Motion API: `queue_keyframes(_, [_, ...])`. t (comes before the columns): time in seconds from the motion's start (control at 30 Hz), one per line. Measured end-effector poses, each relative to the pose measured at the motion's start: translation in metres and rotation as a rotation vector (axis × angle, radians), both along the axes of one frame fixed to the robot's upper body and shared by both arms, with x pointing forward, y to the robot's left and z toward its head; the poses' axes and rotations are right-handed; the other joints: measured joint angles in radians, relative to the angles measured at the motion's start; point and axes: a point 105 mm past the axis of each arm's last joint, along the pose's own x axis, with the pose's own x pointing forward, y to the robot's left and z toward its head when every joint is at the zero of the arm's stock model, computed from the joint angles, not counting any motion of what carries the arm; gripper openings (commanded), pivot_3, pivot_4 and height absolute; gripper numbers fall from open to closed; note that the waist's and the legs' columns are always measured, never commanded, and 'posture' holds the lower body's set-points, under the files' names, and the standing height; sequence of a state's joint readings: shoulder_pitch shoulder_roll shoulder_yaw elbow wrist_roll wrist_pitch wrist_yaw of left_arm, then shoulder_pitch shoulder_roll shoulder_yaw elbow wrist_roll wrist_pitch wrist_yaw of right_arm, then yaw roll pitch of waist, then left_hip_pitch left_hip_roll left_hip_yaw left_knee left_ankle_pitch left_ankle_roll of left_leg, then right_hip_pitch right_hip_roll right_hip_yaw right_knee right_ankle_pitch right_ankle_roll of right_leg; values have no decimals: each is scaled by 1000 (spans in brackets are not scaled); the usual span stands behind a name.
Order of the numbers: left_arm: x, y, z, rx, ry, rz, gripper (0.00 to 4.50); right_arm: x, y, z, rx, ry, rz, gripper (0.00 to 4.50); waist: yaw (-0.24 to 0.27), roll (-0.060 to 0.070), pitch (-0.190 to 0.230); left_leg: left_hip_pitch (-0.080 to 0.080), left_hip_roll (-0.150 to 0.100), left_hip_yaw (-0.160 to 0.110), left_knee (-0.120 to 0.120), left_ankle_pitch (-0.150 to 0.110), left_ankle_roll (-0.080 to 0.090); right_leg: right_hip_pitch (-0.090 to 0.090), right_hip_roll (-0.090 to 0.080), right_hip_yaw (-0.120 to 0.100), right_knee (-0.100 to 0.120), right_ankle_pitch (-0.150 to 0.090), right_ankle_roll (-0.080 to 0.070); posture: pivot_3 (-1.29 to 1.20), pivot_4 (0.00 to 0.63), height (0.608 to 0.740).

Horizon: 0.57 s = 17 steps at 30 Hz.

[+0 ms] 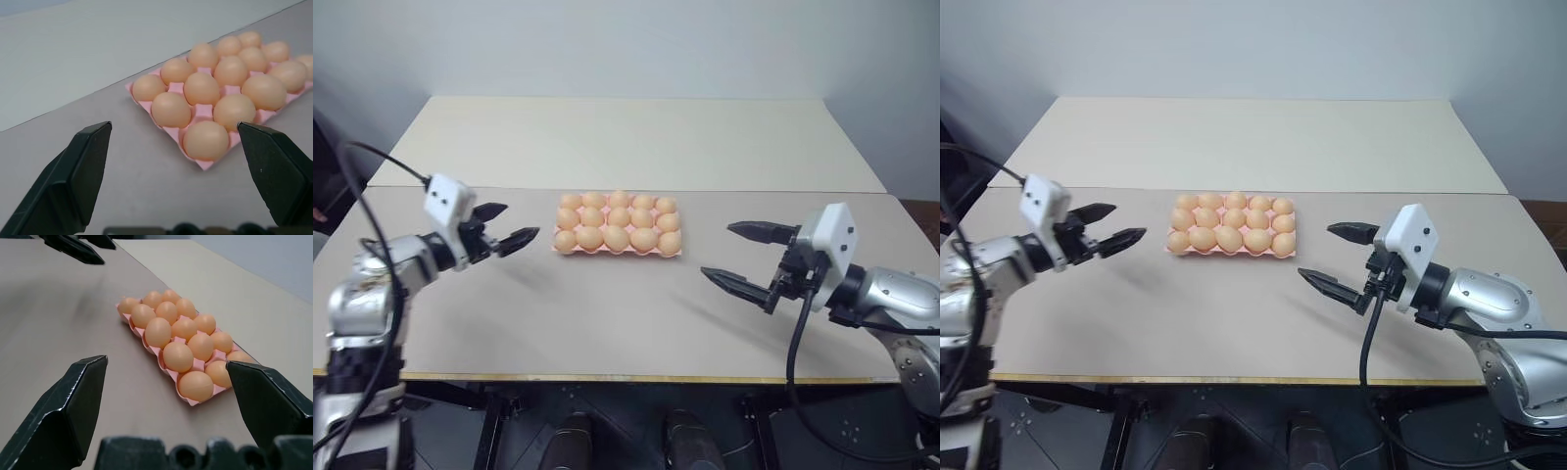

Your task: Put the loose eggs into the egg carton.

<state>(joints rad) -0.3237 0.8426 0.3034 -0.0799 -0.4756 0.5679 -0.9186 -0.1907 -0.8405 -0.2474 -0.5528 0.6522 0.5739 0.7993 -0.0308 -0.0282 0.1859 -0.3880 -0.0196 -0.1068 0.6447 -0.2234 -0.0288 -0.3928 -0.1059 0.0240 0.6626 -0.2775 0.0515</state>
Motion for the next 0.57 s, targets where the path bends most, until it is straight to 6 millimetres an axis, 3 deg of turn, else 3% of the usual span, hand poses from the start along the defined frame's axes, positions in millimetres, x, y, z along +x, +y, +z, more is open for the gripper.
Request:
queue_keyframes(0.13, [-28,16,8,72,3,-62,4485,4,-17,2,-12,23,-22,4500,0,0,0,0,0,0,0,0,0,0,0,0,0,0,0,0,150,740])
queue_keyframes(0.27, [-57,16,13,56,27,-158,4485,2,-31,3,-4,65,-21,4500,5,0,0,0,1,1,-1,0,0,1,0,0,-2,0,0,0,150,740])
queue_keyframes(0.57, [-80,2,18,-20,64,-214,4485,-1,-40,-3,-23,113,-13,4500,8,0,0,1,1,1,-1,0,0,2,0,0,-2,0,0,0,150,740])
